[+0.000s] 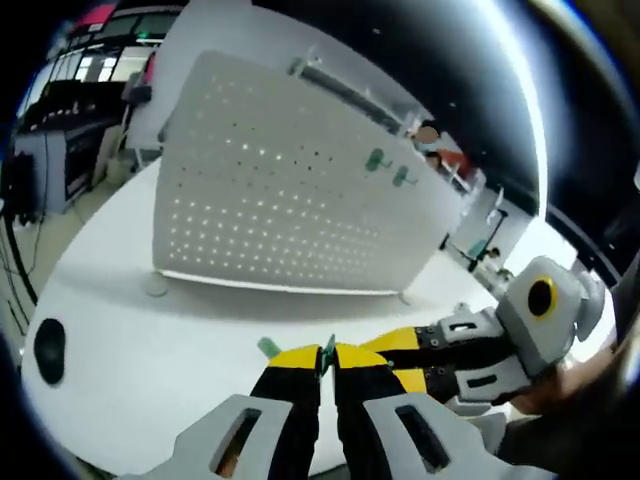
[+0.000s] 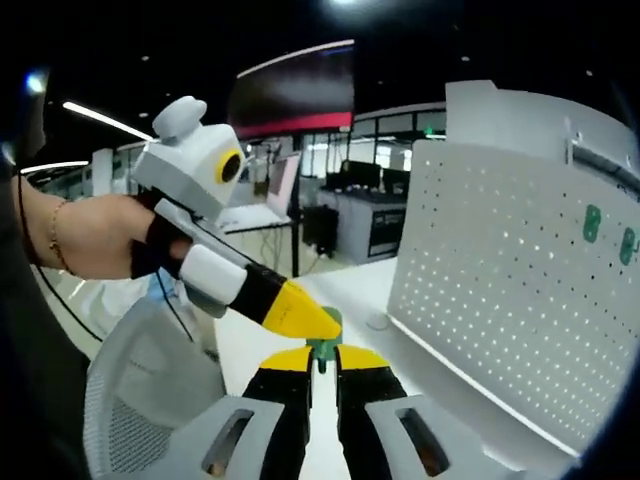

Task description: Insert the hook assembly into the mounting plate slot until the hook locks in place.

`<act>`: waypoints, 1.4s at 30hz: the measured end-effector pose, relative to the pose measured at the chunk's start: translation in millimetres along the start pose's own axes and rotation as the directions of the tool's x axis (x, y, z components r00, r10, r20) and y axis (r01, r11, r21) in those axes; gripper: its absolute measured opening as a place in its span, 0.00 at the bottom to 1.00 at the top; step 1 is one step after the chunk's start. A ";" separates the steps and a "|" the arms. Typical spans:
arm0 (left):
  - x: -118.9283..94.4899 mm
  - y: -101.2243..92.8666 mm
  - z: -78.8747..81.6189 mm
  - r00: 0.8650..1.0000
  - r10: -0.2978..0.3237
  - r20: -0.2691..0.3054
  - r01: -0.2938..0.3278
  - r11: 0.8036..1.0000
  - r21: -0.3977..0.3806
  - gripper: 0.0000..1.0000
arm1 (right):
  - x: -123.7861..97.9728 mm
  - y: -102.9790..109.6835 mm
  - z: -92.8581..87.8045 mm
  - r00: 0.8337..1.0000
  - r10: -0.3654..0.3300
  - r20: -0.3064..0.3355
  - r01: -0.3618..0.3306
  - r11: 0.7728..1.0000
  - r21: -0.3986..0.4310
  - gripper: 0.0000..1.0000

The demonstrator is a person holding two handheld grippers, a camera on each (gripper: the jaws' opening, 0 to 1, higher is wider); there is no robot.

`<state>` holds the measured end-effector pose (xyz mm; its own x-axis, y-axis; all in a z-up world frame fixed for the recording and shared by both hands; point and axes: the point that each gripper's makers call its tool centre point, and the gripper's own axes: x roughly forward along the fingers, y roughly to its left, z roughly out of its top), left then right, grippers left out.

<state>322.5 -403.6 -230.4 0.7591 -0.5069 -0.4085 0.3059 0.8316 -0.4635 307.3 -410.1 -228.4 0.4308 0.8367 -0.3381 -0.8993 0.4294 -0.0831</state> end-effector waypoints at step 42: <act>-11.4 -5.5 15.8 0.992 -0.066 0.109 0.044 0.981 0.189 0.41 | -13.6 -24.5 10.7 0.998 -0.051 0.045 0.041 0.980 0.194 0.00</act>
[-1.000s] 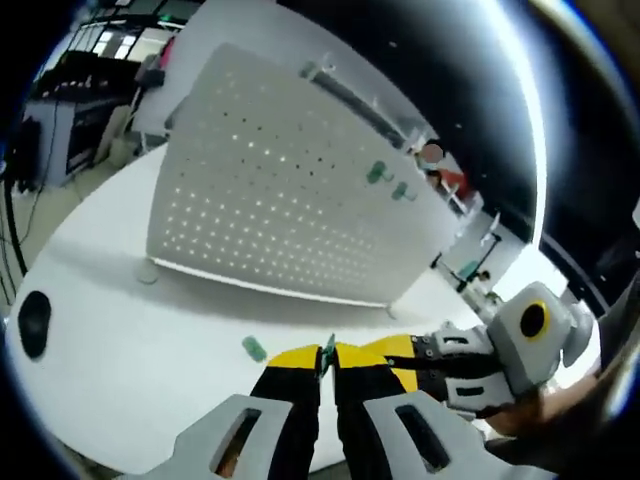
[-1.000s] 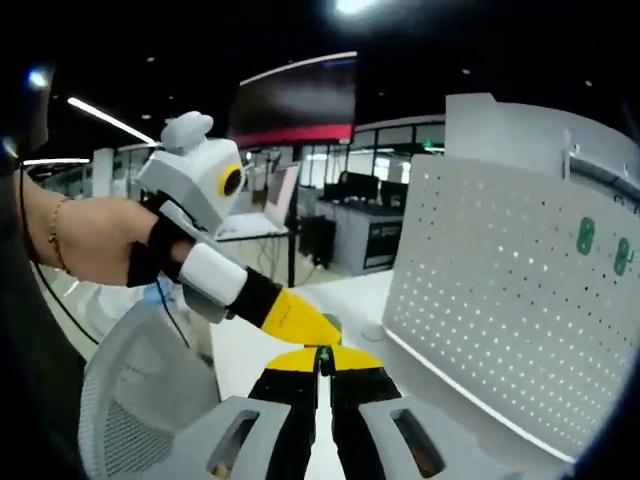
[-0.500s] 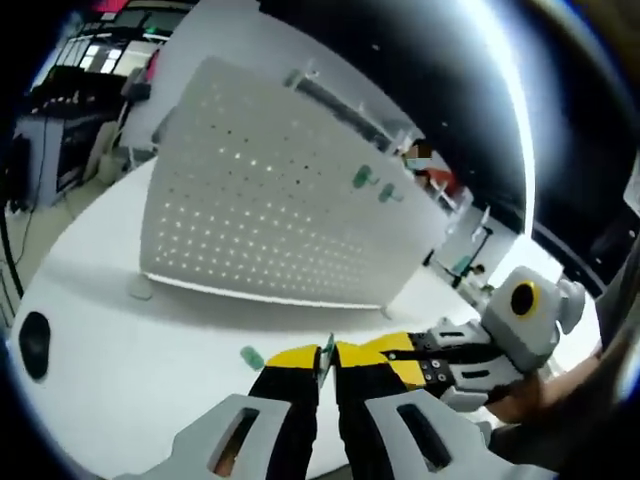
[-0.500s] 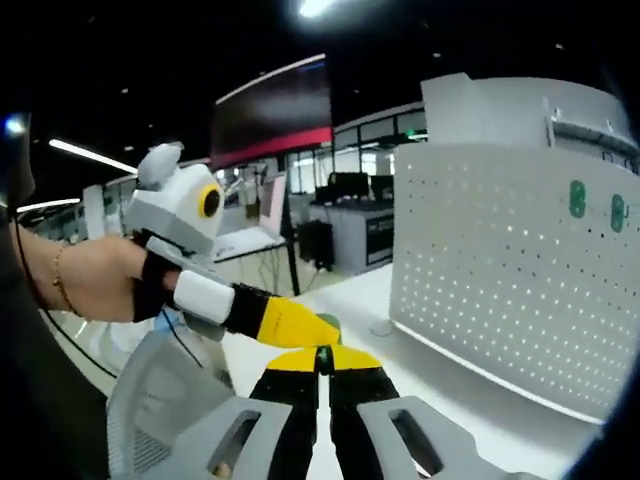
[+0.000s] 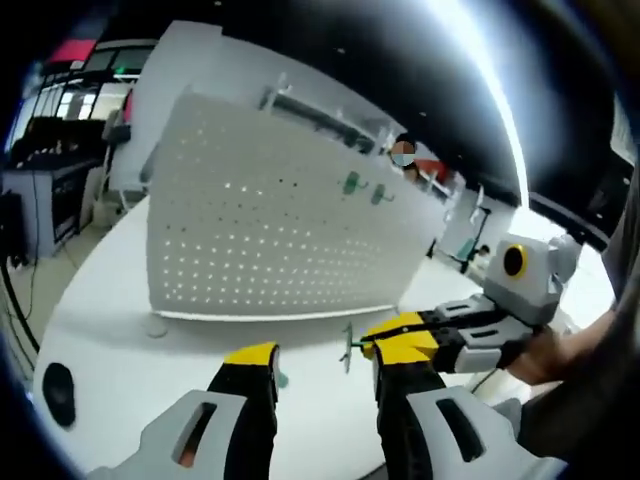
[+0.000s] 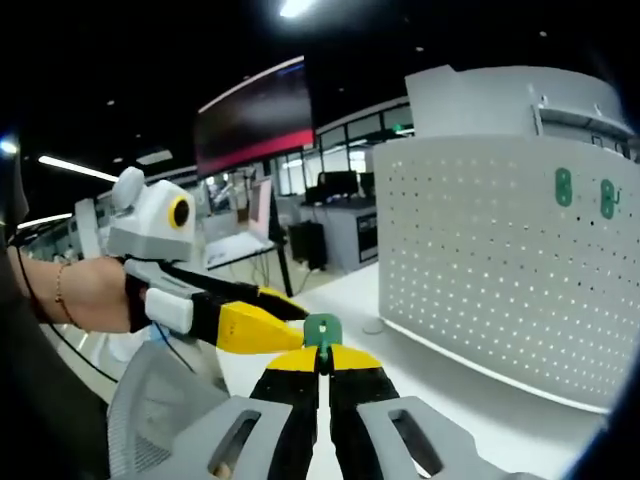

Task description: Insert the hook assembly into the mounting plate slot until the hook locks in place.

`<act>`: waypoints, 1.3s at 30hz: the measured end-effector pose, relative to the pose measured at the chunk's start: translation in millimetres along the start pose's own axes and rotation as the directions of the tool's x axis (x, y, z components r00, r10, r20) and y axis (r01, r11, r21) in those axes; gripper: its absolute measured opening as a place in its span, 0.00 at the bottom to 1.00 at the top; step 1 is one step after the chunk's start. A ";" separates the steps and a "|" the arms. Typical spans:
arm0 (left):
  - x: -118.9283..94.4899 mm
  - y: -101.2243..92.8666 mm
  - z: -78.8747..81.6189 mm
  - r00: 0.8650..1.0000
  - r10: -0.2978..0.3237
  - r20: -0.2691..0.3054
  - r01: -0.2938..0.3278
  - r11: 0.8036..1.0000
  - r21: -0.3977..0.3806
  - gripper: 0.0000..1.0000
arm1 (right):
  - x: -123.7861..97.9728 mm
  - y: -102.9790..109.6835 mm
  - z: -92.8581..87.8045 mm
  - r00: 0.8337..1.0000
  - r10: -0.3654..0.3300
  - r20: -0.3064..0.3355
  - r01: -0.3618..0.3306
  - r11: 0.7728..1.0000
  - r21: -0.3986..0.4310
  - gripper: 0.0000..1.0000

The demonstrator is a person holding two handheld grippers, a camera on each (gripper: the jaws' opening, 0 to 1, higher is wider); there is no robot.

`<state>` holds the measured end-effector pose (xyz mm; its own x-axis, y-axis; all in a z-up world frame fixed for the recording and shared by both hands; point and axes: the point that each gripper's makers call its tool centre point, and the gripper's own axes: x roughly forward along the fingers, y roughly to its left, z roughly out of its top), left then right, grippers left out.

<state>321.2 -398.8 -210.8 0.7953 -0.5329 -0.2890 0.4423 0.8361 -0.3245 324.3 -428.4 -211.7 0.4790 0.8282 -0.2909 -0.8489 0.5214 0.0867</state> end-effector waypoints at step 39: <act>-9.3 -41.0 5.1 0.995 -0.086 0.051 0.074 0.978 0.197 1.00 | 0.9 -15.1 19.7 0.998 -0.039 0.047 0.038 0.999 0.018 0.00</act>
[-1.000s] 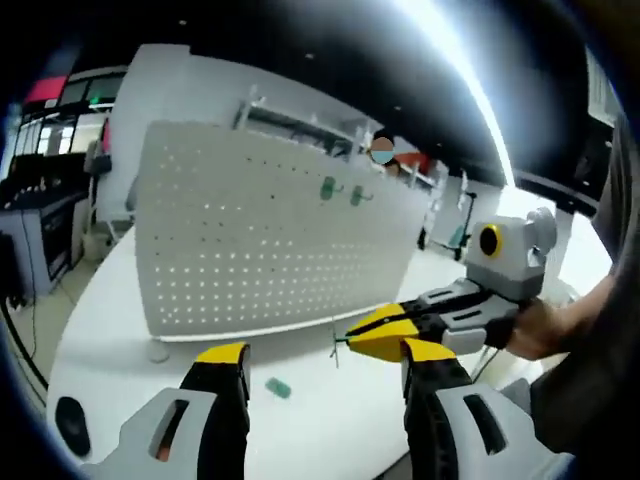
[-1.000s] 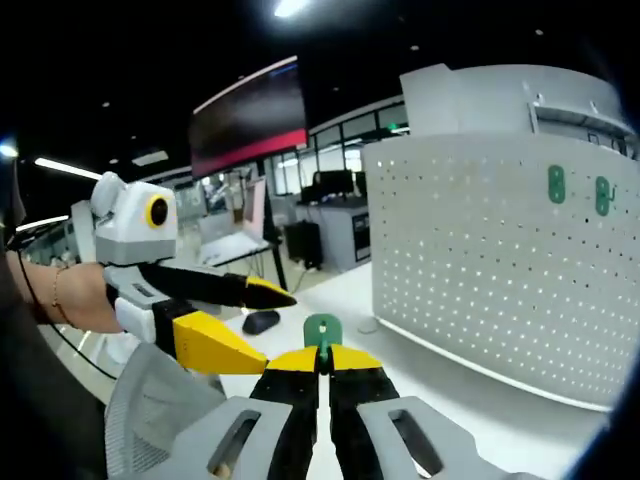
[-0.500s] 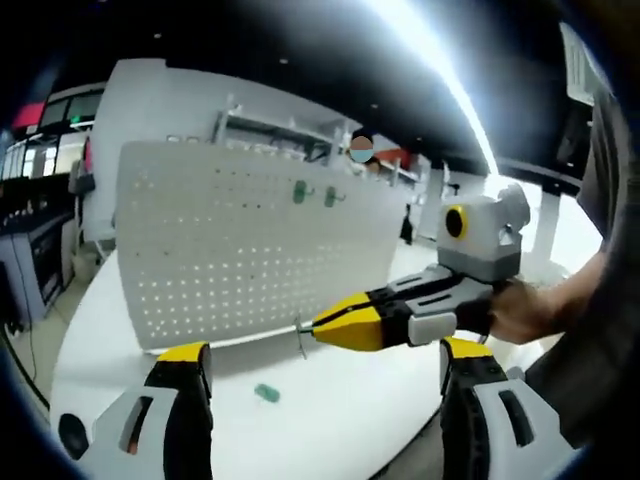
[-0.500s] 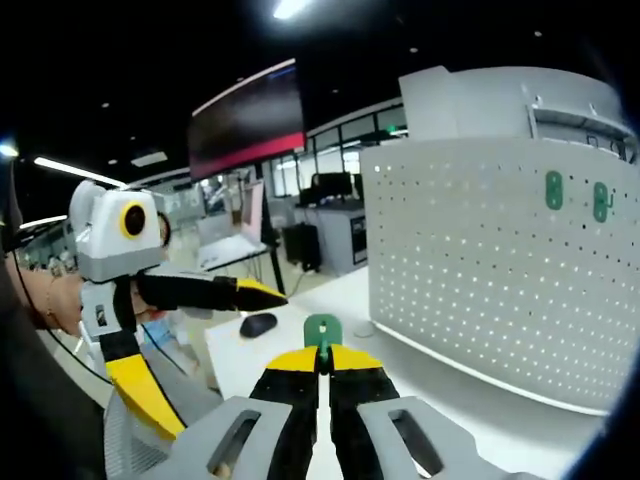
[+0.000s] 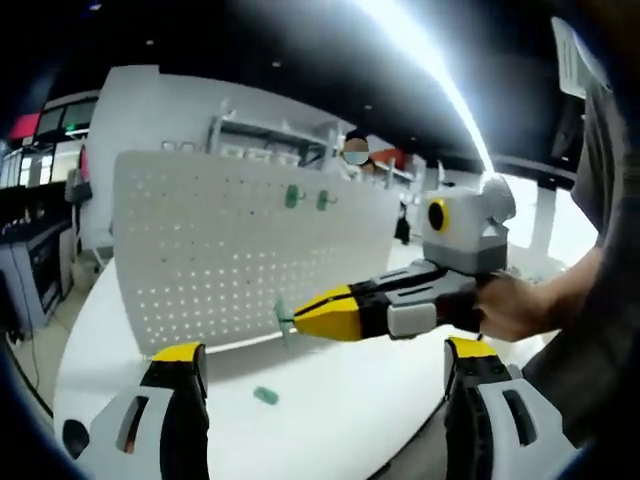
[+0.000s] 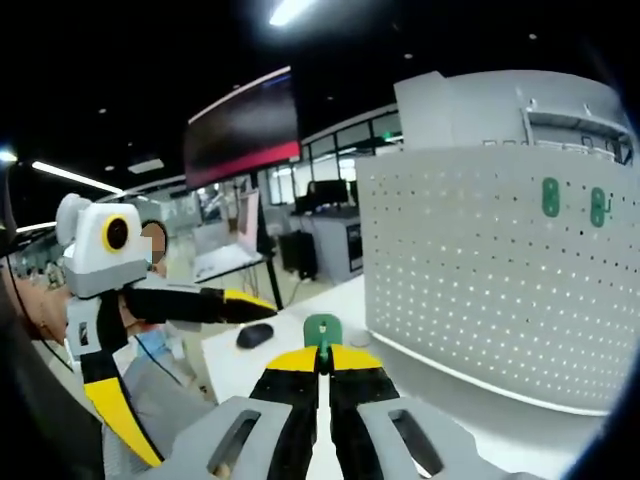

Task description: Insert the hook assembly into the mounting plate slot until the hook locks in place.

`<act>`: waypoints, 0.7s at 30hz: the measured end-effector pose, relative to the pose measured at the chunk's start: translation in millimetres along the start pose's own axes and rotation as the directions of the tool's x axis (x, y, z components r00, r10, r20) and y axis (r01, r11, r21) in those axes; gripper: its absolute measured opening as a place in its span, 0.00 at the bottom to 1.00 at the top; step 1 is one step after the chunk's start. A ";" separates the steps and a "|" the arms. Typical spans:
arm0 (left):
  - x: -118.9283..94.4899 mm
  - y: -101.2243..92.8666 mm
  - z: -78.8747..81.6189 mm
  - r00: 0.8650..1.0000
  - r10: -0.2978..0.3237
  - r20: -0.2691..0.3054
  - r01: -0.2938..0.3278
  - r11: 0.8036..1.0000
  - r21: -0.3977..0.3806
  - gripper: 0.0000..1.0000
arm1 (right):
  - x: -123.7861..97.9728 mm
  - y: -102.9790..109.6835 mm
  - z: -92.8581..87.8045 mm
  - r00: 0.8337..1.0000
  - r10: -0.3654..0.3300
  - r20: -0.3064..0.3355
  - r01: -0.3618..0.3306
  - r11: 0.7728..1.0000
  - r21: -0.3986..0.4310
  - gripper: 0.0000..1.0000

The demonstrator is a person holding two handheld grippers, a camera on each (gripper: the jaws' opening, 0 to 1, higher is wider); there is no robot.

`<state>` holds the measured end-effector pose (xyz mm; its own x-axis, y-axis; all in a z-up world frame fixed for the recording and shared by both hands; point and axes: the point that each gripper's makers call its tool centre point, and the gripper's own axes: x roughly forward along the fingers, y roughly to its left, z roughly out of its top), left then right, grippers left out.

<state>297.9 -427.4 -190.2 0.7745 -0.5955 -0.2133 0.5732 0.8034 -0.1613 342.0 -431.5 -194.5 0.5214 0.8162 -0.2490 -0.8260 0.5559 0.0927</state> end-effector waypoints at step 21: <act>0.1 7.9 -3.7 0.999 0.028 -0.016 -0.028 1.000 0.003 0.99 | 1.6 -47.9 24.3 0.986 -0.149 0.080 0.146 0.988 0.045 0.00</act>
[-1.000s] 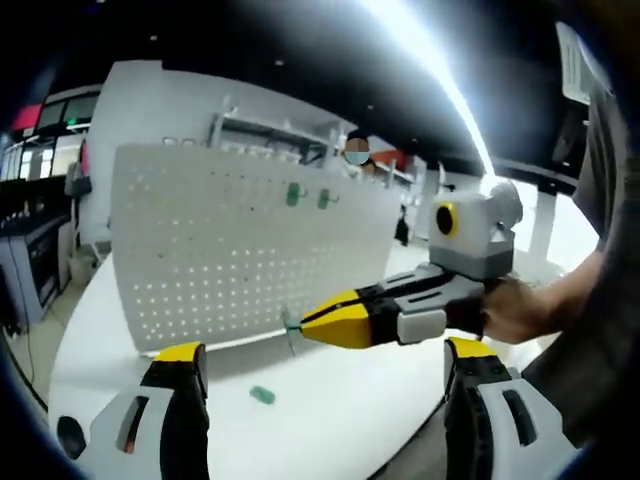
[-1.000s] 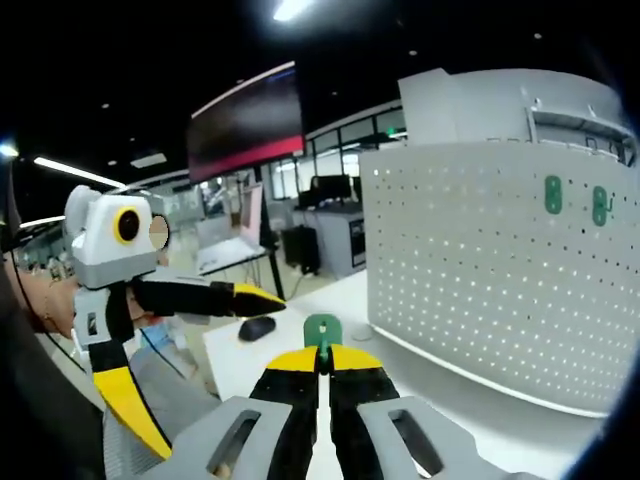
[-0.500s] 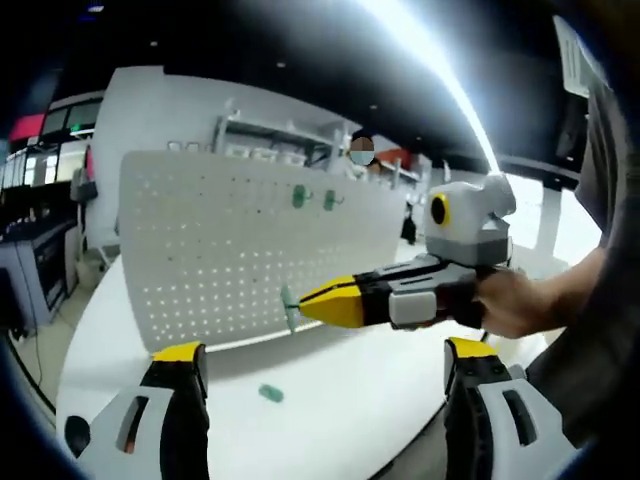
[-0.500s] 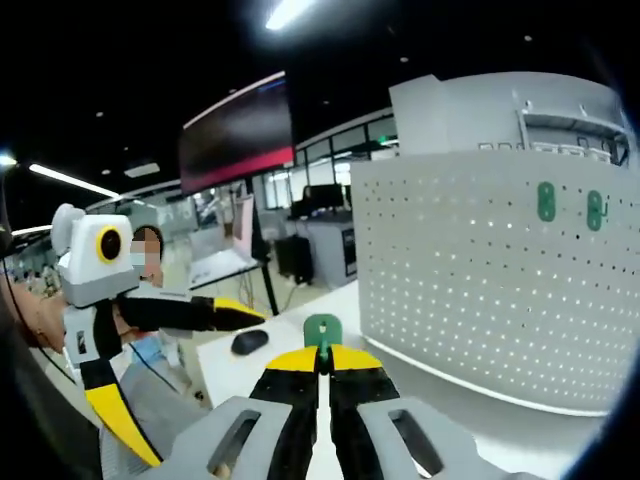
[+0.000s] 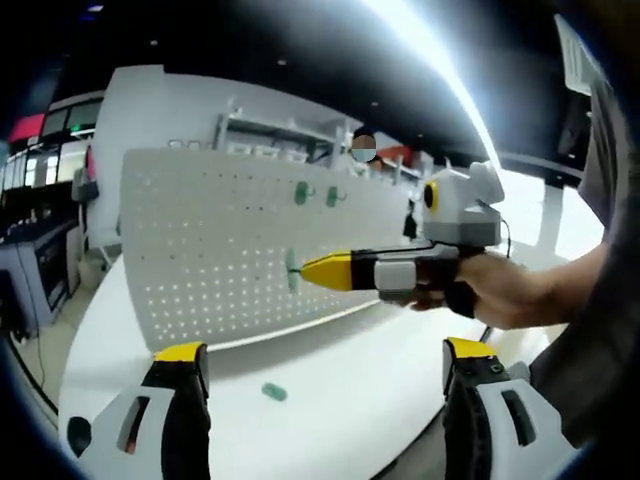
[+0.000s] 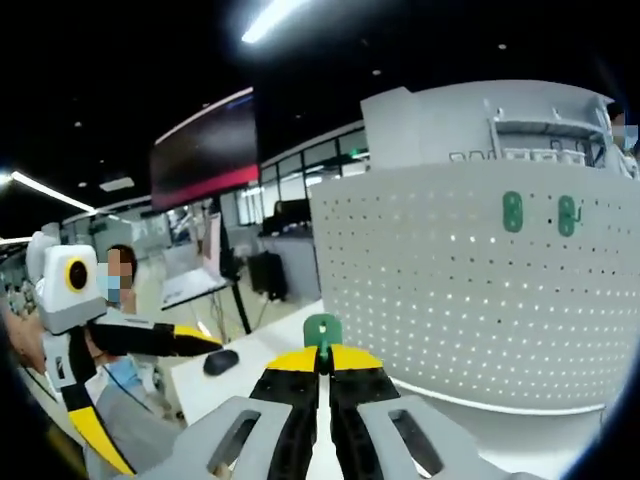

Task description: Insert the hook assembly into the mounting plate slot until the hook locks in place.

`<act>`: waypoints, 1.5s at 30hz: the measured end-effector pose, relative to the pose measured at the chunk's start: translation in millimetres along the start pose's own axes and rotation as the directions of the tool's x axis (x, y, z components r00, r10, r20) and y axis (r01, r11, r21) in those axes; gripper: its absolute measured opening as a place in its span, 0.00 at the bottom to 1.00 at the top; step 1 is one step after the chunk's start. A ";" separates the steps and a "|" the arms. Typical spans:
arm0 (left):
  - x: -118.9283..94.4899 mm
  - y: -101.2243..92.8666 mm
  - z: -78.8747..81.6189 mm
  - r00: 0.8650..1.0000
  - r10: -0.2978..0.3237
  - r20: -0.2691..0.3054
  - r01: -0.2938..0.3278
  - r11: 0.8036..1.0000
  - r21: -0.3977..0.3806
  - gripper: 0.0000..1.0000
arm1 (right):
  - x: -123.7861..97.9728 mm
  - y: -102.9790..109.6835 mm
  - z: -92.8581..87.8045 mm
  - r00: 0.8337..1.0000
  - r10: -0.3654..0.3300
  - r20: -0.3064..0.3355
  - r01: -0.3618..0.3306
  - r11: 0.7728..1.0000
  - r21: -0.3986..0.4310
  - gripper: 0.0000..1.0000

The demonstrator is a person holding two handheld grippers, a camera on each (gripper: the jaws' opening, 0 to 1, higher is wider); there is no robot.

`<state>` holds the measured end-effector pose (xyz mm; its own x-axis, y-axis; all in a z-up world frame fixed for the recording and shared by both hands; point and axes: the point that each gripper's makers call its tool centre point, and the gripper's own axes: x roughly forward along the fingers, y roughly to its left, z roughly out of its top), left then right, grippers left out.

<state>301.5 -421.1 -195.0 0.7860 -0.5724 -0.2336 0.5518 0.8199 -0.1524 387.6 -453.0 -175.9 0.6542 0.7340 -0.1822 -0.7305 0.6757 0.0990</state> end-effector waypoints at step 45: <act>8.4 22.4 0.5 0.999 0.029 -0.026 -0.029 1.000 -0.002 0.95 | -17.5 -169.6 41.8 0.916 -0.375 0.144 0.376 0.926 0.023 0.00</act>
<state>320.6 -407.6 -199.9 0.7940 -0.5484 -0.2624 0.5287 0.8359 -0.1472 508.2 -577.5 -148.6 0.9013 0.4286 -0.0631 -0.4263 0.9034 0.0460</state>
